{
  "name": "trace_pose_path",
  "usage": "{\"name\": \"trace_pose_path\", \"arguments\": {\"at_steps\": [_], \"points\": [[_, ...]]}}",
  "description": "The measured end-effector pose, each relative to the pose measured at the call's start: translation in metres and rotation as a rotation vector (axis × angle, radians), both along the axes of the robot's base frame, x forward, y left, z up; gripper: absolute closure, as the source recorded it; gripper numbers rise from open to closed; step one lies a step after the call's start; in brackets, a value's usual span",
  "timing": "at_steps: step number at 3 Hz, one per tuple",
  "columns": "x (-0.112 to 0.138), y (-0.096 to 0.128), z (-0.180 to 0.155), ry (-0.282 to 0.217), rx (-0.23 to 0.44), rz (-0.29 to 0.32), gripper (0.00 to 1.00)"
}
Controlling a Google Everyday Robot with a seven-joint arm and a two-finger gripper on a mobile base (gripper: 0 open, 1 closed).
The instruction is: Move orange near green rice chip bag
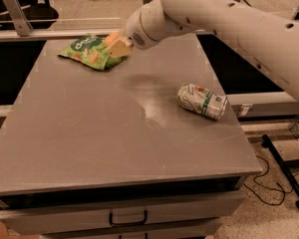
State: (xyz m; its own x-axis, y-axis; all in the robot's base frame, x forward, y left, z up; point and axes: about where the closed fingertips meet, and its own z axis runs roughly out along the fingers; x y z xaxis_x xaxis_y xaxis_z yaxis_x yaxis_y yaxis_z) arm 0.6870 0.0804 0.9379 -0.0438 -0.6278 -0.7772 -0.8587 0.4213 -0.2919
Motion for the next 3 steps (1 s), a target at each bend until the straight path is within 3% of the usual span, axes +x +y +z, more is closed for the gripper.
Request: {"name": "trace_pose_path", "arguments": {"at_steps": [2,3], "points": [[0.042,-0.029,-0.041,0.037,0.066,-0.044,1.0],[0.057,-0.024,-0.056,0.052,0.108,-0.027,1.0]]}}
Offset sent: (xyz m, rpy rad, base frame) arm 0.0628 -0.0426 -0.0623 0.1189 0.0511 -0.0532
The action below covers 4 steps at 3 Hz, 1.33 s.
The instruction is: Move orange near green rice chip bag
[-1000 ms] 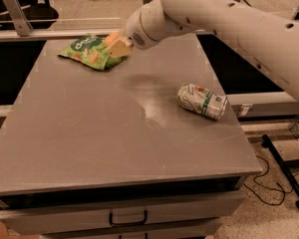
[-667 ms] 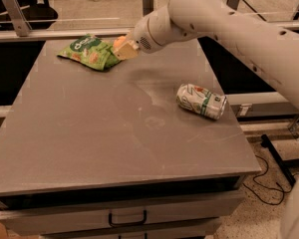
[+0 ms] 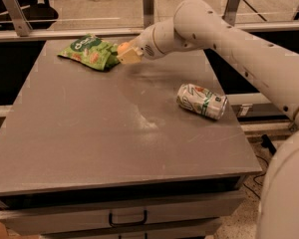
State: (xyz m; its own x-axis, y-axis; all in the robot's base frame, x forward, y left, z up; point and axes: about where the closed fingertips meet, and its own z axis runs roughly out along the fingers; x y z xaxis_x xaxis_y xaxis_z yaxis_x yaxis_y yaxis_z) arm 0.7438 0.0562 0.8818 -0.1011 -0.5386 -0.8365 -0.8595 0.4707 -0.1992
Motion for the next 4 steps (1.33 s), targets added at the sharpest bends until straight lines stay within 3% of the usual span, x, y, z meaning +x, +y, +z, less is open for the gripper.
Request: {"name": "trace_pose_path", "arguments": {"at_steps": [1,2,4], "points": [[0.012,0.01,-0.015,0.018,0.028,0.019,1.0],[0.019,0.013,-0.025,0.031,0.037,0.017,0.82],[0.021,0.02,-0.032,0.036,0.053,0.023,0.36]]}}
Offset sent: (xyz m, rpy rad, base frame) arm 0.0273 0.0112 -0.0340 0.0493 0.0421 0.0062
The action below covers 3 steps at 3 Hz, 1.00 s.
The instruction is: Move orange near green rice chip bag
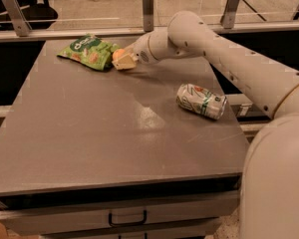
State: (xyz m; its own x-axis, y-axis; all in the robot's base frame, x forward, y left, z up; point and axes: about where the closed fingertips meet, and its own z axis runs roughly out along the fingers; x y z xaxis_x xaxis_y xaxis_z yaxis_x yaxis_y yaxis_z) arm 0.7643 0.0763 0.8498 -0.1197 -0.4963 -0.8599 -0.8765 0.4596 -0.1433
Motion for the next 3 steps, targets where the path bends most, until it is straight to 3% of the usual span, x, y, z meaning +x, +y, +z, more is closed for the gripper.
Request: {"name": "trace_pose_path", "arguments": {"at_steps": [1,2,3], "points": [[0.001,0.006,-0.001,0.001,0.005,0.008,0.12],[0.001,0.009,0.001,-0.005,0.008,0.017,0.0],[-0.005,0.007,0.014,-0.031,0.009,0.024,0.0]]}}
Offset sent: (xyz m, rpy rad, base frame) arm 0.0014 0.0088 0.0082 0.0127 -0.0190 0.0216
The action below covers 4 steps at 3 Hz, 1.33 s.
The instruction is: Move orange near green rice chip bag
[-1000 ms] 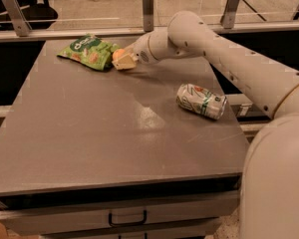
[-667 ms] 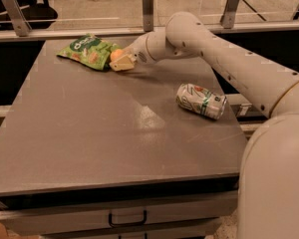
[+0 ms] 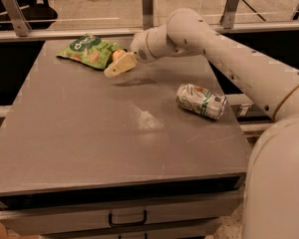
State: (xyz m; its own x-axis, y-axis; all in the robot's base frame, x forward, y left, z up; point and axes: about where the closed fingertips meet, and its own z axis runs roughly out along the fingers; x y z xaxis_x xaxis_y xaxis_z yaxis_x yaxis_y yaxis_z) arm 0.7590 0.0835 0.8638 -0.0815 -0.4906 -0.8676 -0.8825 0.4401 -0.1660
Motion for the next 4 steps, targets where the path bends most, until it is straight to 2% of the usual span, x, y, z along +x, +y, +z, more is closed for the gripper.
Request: {"name": "trace_pose_path", "arguments": {"at_steps": [1,2,3,4], "points": [[-0.022,-0.005,0.034,-0.054,-0.008,0.032,0.0],[-0.072,-0.024,0.096,-0.154,-0.009,0.088,0.0],[-0.135,-0.052,0.168,-0.316,-0.014,0.098,0.0],[-0.143,-0.088,0.18,-0.356,-0.037,0.053,0.0]]}}
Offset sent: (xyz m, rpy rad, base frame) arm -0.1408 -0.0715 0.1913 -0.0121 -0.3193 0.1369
